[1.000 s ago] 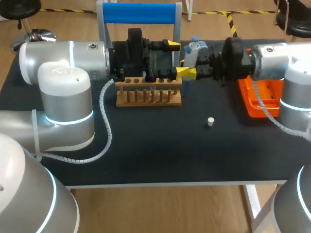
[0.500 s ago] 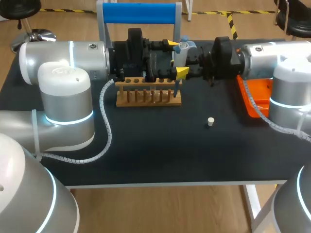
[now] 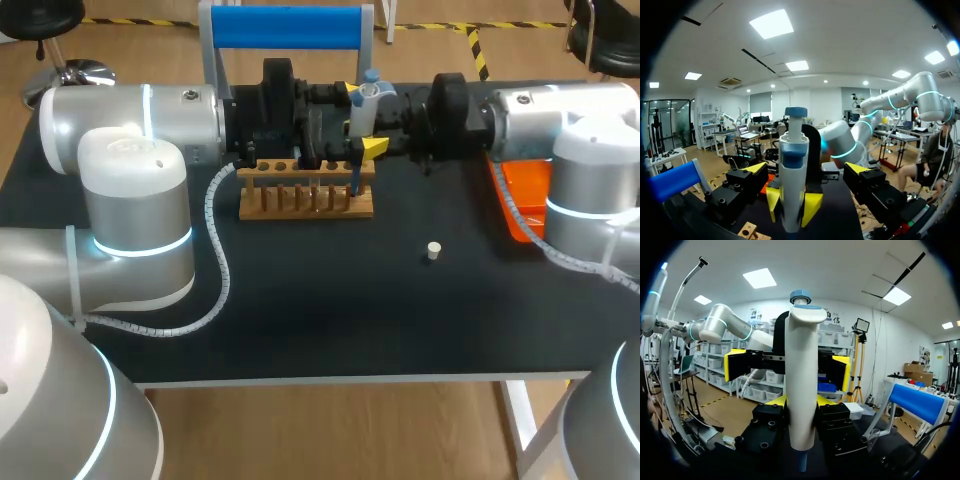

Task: Invert the test tube, pick up the pipette, mount the tip to pipette, aspirate from beaker and dispense into the tube, eject the tip, return the pipette, and cap with the stopper.

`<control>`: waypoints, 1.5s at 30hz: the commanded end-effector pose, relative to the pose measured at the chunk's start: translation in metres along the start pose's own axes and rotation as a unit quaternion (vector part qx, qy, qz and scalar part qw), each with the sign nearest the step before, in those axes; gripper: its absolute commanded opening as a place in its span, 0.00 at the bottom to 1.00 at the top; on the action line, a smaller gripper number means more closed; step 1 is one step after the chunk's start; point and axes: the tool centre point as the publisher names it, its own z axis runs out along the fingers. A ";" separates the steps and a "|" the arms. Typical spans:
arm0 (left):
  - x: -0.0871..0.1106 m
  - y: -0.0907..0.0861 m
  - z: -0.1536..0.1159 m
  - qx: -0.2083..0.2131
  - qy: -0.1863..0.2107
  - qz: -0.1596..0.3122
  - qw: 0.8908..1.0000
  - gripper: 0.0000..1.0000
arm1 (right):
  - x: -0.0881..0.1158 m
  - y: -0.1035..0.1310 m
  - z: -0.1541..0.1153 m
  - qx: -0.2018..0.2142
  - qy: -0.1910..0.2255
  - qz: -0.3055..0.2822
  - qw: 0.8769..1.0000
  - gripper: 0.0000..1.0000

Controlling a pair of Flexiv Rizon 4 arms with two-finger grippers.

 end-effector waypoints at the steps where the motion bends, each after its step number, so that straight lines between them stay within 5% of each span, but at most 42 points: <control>1: 0.000 0.001 0.000 0.001 0.000 0.001 1.000 0.85 | 0.000 0.000 0.003 -0.001 -0.007 -0.003 1.000 0.00; 5: 0.000 0.001 0.000 0.001 0.000 0.001 1.000 0.68 | 0.001 0.000 0.003 -0.001 -0.011 -0.006 1.000 0.00; 6: 0.000 0.001 0.000 0.001 0.000 0.001 1.000 0.45 | 0.000 0.000 0.003 -0.002 -0.012 -0.006 1.000 0.00; 8: 0.000 0.001 0.000 0.001 0.000 0.001 1.000 0.34 | 0.000 0.000 0.002 -0.002 -0.013 -0.006 1.000 0.00; 10: 0.000 0.001 0.000 0.001 0.000 0.001 1.000 0.00 | 0.000 0.000 0.002 -0.004 -0.015 -0.007 1.000 0.00; 23: 0.000 0.001 0.000 0.001 0.000 0.001 1.000 0.00 | -0.001 0.001 0.000 -0.004 -0.012 -0.006 1.000 0.00; 25: 0.000 0.001 0.000 0.001 0.000 0.001 1.000 0.00 | 0.000 0.001 -0.001 -0.002 -0.007 -0.007 1.000 0.98; 37: 0.000 0.001 0.000 0.001 0.000 0.001 1.000 0.00 | 0.010 0.010 -0.048 -0.010 0.014 -0.009 1.000 1.00; 45: 0.000 0.001 0.000 0.001 0.000 0.001 1.000 0.00 | -0.013 0.007 -0.092 0.010 -0.037 -0.002 0.999 1.00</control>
